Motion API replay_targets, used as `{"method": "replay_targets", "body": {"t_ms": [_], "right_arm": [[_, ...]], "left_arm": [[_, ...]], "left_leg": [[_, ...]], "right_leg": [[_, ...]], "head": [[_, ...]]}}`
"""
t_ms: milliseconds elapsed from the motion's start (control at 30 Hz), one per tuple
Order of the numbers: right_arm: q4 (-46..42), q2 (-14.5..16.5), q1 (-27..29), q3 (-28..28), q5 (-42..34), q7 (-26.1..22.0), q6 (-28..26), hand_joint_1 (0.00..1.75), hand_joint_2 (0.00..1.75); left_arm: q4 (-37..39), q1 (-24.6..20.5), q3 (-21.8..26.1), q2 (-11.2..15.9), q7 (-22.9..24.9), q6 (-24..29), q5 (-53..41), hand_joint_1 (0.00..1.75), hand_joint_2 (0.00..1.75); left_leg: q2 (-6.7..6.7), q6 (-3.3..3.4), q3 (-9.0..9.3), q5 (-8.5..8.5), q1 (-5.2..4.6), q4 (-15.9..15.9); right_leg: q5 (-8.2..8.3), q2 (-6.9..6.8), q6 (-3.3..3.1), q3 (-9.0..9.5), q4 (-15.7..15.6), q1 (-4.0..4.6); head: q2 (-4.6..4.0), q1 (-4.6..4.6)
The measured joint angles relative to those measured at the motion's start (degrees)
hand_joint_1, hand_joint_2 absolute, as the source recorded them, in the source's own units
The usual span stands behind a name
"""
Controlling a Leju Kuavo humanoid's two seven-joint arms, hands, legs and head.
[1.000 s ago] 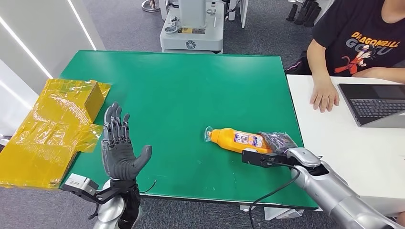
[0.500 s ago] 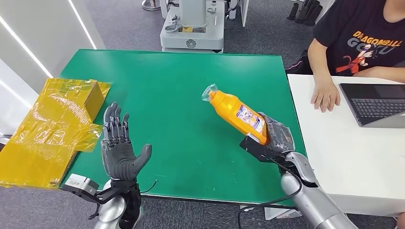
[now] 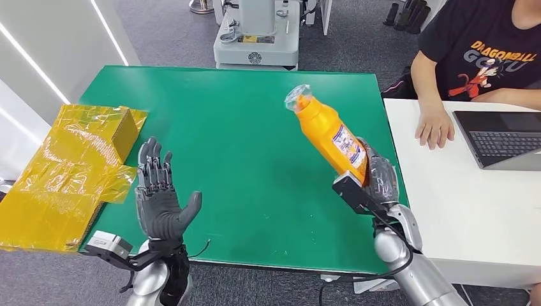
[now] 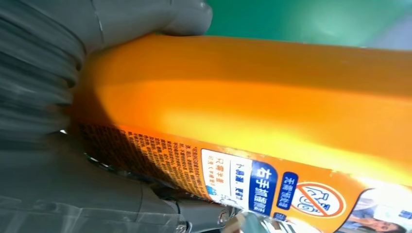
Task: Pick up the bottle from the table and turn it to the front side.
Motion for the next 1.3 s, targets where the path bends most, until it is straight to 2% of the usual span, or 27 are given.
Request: {"method": "replay_targets", "body": {"t_ms": [167, 333, 433, 733, 867, 1000, 1133, 1300], "right_arm": [[-2.6, 0.6, 1.3, 0.6, -0.3, -6.8, -7.2, 1.75, 1.75], [-4.2, 1.7, 2.6, 2.2, -1.7, -11.1, -9.6, 1.75, 1.75], [-4.3, 2.4, 2.7, 3.4, -2.0, -11.9, -9.6, 1.75, 1.75], [-4.4, 3.0, 2.7, 4.8, -2.3, -12.4, -9.6, 1.75, 1.75], [-4.3, 3.5, 2.6, 5.4, -2.7, -14.3, -9.3, 1.75, 1.75], [-3.8, 5.9, 1.2, 7.4, -2.4, -14.9, -6.2, 1.75, 1.75], [-3.5, 7.7, -0.3, 9.6, -1.5, -13.9, 1.1, 1.75, 1.75], [-3.5, 8.6, -0.6, 10.6, 0.4, -13.6, 8.6, 1.75, 1.75]], "left_arm": [[1.0, -1.5, -1.0, 0.1, -0.2, -1.2, 3.2, 0.00, 1.75], [1.6, -3.2, -2.6, 0.3, 1.0, -6.5, 6.8, 0.00, 1.75], [2.0, -4.3, -3.5, 0.4, 2.6, -9.0, 7.6, 0.00, 1.75], [2.8, -5.4, -4.0, 0.7, 3.2, -9.7, 7.9, 0.00, 1.75], [3.8, -6.3, -4.3, 0.9, 5.9, -13.0, 9.0, 0.00, 1.75], [6.0, -9.0, -4.3, 1.3, 8.3, -15.4, 10.8, 0.00, 1.75], [7.5, -11.3, -4.3, 1.6, 9.2, -15.7, 11.3, 0.00, 1.75], [8.4, -11.7, -4.3, 1.8, 9.4, -16.5, 11.7, 0.00, 1.75]], "left_leg": [[0.00, 0.00, -0.01, 0.00, 0.00, 0.0], [0.00, 0.00, -0.05, 0.00, 0.00, 0.0], [0.00, -0.01, -0.05, 0.01, 0.00, 0.0], [0.00, -0.01, -0.06, 0.01, 0.00, 0.0], [0.01, -0.01, -0.10, 0.01, 0.00, 0.0], [0.04, -0.05, -0.10, 0.05, 0.01, 0.0], [0.02, -0.10, -0.10, 0.10, 0.02, 0.0], [0.02, -0.11, -0.15, 0.10, 0.01, 0.0]], "right_leg": [[0.00, 0.01, 0.00, -0.01, 0.0, 0.00], [0.00, 0.00, 0.00, -0.05, 0.0, 0.00], [0.00, 0.01, 0.00, -0.05, 0.0, 0.00], [0.00, 0.01, 0.00, -0.06, 0.0, 0.00], [0.00, 0.01, -0.01, -0.07, 0.0, 0.00], [0.01, 0.05, -0.02, -0.13, 0.1, 0.01], [0.01, 0.03, -0.02, -0.14, 0.1, 0.01], [0.01, 0.03, -0.02, -0.17, 0.1, 0.00]], "head": [[0.00, -0.01], [0.00, 0.00], [0.00, 0.00], [0.00, 0.01], [0.00, 0.01], [0.00, -0.01], [0.00, -0.01], [0.00, 0.01]]}}
